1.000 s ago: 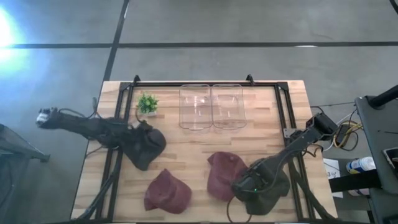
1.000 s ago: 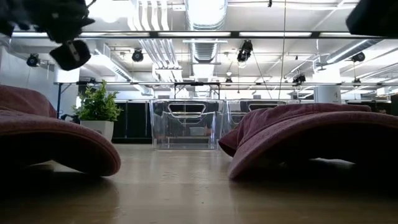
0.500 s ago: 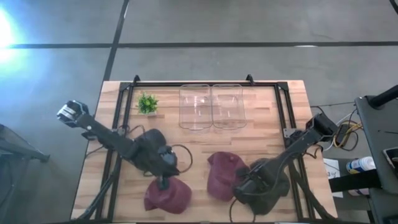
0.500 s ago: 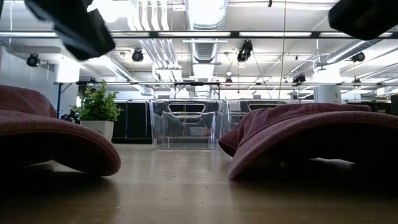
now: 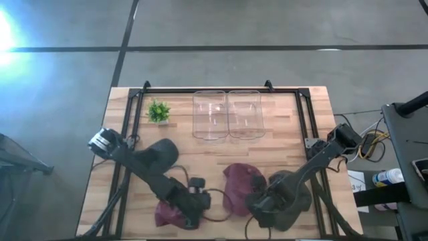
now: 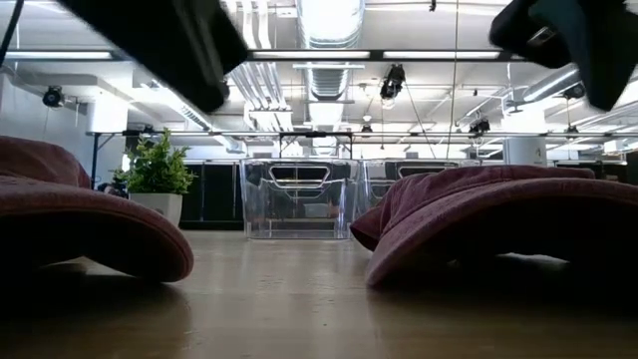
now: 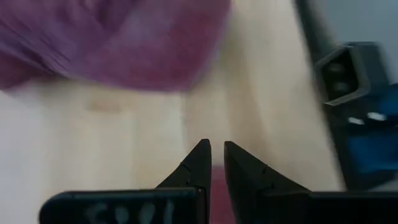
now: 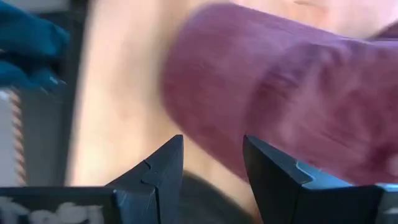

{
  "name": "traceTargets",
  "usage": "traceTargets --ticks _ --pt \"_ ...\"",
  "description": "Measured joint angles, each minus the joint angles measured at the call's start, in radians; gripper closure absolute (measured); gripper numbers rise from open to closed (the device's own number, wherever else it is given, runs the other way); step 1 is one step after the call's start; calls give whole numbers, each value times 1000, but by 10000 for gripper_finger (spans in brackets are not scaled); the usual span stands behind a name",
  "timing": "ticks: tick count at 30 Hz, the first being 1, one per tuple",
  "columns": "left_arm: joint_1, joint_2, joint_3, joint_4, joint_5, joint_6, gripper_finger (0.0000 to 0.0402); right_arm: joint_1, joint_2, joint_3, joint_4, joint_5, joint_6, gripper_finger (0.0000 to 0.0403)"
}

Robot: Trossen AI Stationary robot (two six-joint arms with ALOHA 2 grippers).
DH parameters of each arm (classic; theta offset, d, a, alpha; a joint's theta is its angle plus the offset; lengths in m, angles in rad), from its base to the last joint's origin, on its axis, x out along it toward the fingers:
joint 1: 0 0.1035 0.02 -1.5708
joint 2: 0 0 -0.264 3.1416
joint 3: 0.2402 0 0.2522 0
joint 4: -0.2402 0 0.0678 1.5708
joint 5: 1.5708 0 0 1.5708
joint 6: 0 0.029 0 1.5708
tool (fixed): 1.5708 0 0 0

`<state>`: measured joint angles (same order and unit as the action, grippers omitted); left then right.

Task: Pick & Place hat
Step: Put the right red cap into the right transparent bin

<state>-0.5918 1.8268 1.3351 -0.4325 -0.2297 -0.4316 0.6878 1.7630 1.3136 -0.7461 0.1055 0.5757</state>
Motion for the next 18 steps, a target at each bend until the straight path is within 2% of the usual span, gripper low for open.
traceTargets --ticks 3,5,10,13,18 --pt "11 64 111 -148 -125 94 363 47 19 5 72 -13 91 241" --pt "22 96 149 -158 -169 152 363 74 47 6 127 -20 186 241" --pt "63 143 168 -60 -96 295 363 87 111 6 278 52 379 241" --pt "80 175 154 -40 -93 337 363 86 148 6 323 105 451 241" --pt "97 219 138 43 -67 378 363 87 220 6 398 78 529 241"
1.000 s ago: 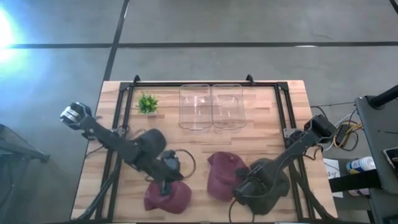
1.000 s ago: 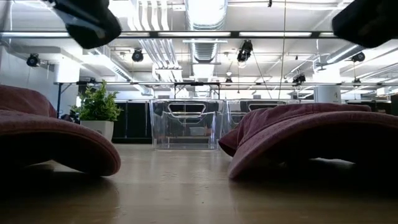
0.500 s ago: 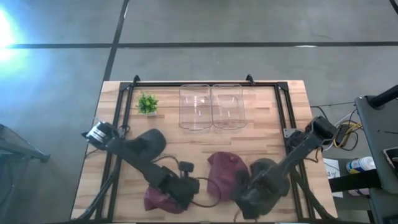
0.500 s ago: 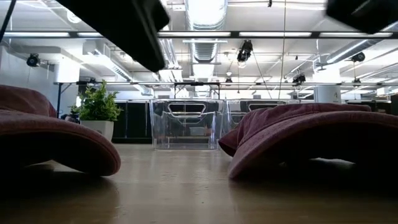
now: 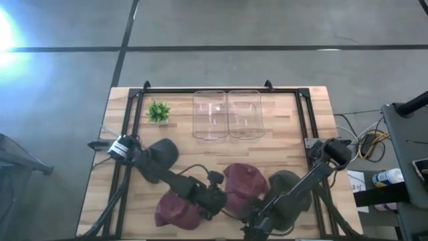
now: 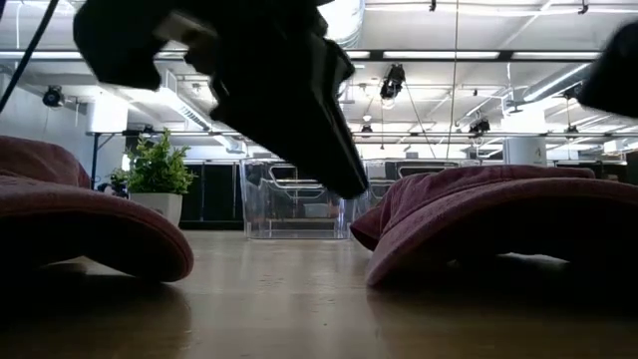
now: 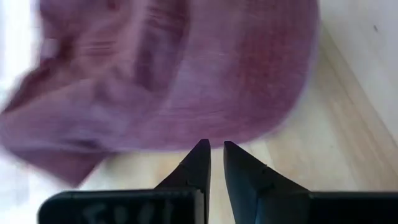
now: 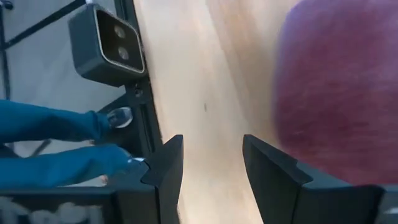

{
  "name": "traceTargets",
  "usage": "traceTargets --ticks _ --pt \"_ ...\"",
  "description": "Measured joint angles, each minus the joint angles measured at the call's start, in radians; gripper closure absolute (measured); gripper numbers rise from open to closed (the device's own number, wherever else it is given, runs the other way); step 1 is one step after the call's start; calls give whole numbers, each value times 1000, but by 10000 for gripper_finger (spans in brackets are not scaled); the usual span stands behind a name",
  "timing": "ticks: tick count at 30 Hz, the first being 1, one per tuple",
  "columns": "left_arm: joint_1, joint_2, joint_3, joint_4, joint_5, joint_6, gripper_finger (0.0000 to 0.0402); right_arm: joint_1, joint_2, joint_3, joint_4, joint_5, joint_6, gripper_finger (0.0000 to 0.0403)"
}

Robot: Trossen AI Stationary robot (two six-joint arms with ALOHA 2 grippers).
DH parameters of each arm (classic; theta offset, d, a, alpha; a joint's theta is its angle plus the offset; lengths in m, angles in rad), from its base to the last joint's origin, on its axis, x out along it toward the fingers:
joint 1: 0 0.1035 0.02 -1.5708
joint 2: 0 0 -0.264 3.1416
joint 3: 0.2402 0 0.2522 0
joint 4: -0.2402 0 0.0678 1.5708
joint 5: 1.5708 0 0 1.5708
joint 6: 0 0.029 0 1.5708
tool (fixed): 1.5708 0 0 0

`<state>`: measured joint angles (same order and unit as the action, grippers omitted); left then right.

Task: Pick & Place hat
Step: Put the right red cap into the right transparent bin

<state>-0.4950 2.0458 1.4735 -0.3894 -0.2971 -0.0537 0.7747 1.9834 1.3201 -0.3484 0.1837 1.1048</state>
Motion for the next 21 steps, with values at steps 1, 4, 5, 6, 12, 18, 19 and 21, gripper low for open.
traceTargets --ticks 1,4,5,6,12,18,19,21 --pt "0 13 -5 23 21 8 363 3 13 0 19 -5 15 241" --pt "0 56 -1 70 66 20 363 9 39 11 1 4 81 241" --pt "-3 64 3 88 80 19 363 11 43 17 -15 17 104 241" --pt "-4 70 9 110 89 13 363 13 44 21 -38 30 131 241" --pt "-27 84 33 230 209 -16 363 48 15 50 -253 188 319 241" --pt "-59 29 106 115 68 122 363 109 -30 68 -402 219 470 241" --pt "-61 11 110 86 -16 163 363 119 -33 64 -409 213 535 241" --pt "-56 -17 111 50 -178 252 363 140 -33 56 -361 205 720 241"
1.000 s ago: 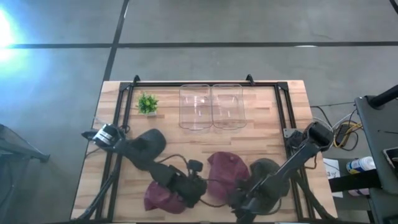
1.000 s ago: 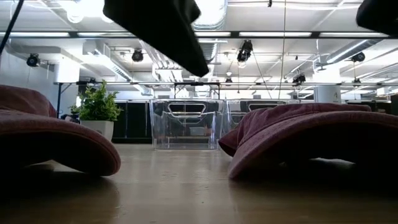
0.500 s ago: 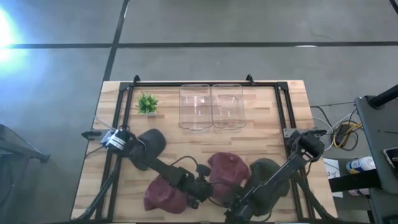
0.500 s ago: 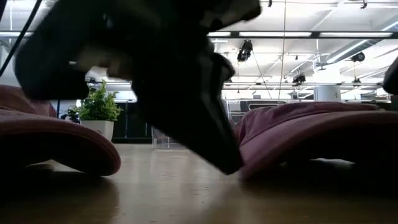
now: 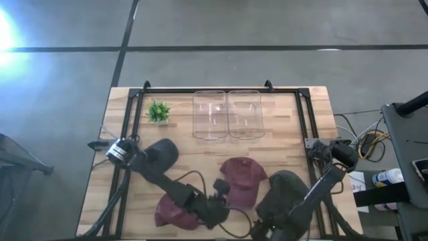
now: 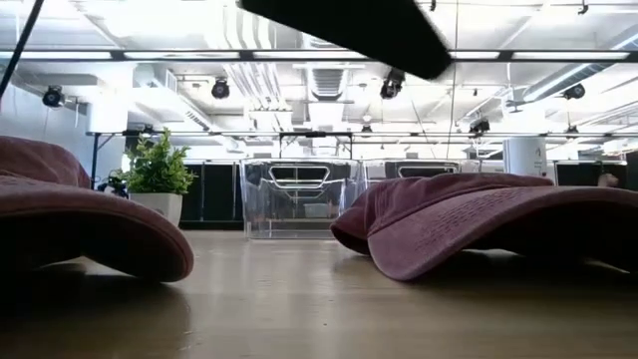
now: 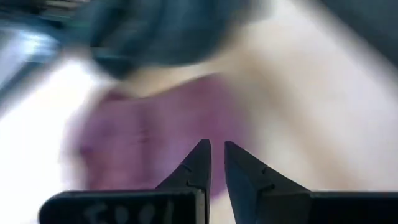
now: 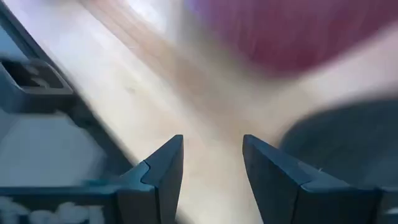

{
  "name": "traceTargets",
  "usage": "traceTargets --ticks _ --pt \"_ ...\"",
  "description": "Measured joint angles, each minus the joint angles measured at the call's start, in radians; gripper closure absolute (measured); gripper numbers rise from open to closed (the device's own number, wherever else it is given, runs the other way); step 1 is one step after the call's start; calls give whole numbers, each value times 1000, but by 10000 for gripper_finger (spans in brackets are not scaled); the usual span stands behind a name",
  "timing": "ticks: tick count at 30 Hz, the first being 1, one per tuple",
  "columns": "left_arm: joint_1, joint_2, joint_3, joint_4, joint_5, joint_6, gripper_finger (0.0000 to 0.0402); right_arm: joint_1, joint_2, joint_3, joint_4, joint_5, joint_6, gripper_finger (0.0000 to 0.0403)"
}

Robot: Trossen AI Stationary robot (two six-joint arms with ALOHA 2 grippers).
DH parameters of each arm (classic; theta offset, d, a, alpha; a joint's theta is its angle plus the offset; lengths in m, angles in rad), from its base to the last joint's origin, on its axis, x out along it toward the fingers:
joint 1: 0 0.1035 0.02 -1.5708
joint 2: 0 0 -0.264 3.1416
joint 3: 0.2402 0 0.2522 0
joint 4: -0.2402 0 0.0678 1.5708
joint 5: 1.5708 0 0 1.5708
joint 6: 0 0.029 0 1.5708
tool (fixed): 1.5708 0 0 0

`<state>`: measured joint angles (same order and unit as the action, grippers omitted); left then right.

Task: Pick & Place hat
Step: Put the right red cap into the right transparent bin

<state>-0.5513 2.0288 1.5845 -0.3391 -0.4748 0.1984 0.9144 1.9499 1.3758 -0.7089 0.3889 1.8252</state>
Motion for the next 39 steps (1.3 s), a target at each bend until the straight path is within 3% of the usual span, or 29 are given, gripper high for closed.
traceTargets --ticks 2,4,7,12,21,25,33,39 --pt "19 -21 -4 -11 -83 79 363 14 5 -21 125 14 166 241" --pt "51 -33 -14 -18 -83 135 363 24 21 -38 312 82 268 241" --pt "110 -34 -32 -20 -42 189 363 21 64 -42 440 200 338 241" --pt "208 -34 -61 -41 -34 218 363 -8 119 -37 426 299 396 241" --pt "263 -34 -153 -17 162 135 363 -27 120 -50 341 348 401 241" --pt "234 -34 -184 -11 264 58 363 -29 86 -47 255 349 404 241" --pt "100 -34 -197 12 338 -145 363 -50 52 -52 180 372 400 241" --pt "26 -34 -198 84 310 -167 363 -86 53 -78 180 374 353 241"
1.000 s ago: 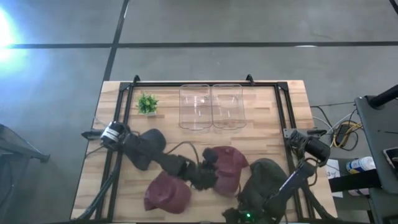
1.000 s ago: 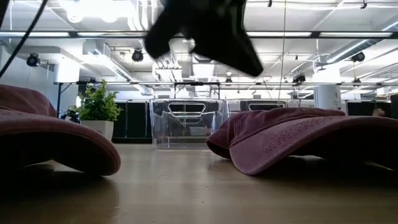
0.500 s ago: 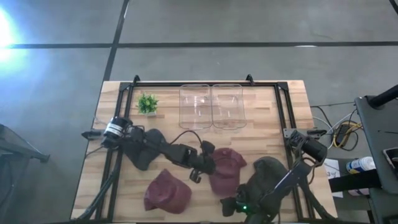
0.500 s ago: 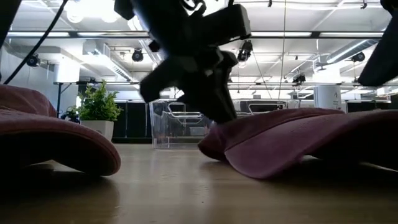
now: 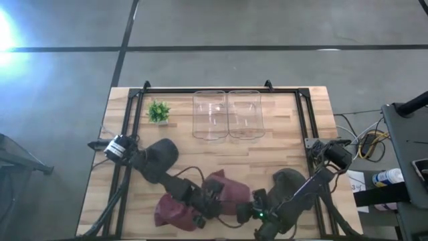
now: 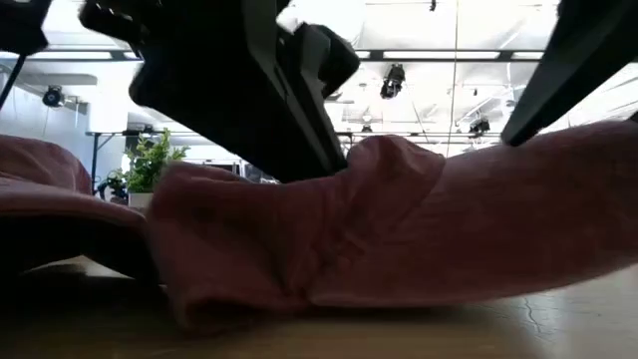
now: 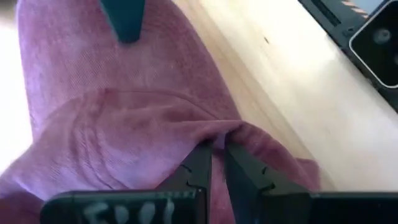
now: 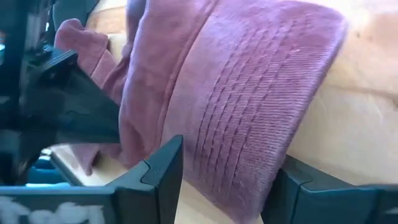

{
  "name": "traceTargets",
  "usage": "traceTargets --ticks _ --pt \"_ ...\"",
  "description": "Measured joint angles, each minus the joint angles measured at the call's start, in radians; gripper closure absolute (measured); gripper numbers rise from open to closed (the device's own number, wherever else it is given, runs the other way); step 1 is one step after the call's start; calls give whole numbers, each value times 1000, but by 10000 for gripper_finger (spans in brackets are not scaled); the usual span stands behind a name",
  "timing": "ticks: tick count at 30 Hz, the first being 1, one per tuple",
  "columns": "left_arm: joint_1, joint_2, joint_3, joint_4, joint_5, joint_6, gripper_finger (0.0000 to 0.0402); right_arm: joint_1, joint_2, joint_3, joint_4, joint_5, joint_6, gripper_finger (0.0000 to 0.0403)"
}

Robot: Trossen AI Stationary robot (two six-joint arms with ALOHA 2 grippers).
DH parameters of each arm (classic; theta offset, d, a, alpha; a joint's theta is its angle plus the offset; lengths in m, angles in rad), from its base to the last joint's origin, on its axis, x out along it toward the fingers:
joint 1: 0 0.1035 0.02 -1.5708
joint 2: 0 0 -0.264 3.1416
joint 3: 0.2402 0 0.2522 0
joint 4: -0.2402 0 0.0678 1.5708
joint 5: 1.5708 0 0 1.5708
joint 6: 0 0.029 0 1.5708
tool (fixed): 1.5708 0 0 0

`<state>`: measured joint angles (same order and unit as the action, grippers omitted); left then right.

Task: Pick & Place hat
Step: Put the right red cap into the right transparent bin

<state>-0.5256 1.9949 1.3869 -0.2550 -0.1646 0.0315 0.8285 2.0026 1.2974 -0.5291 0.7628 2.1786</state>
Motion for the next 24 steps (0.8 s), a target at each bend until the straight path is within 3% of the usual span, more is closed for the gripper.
traceTargets --ticks 5,12,17,21,24 --pt "7 0 0 -34 -63 -60 363 -2 -4 -2 6 -5 -101 263" --pt "-2 -66 25 -96 -69 -76 363 12 -73 -2 13 6 -430 383" --pt "-7 -197 81 -266 -125 -137 363 -21 -164 14 -46 -27 -893 388" --pt "-24 -360 82 -334 -279 -259 363 -60 -209 121 -252 -55 -1342 389" --pt "-47 -483 79 -359 -412 -392 363 -75 -197 218 -459 -1 -1651 389"
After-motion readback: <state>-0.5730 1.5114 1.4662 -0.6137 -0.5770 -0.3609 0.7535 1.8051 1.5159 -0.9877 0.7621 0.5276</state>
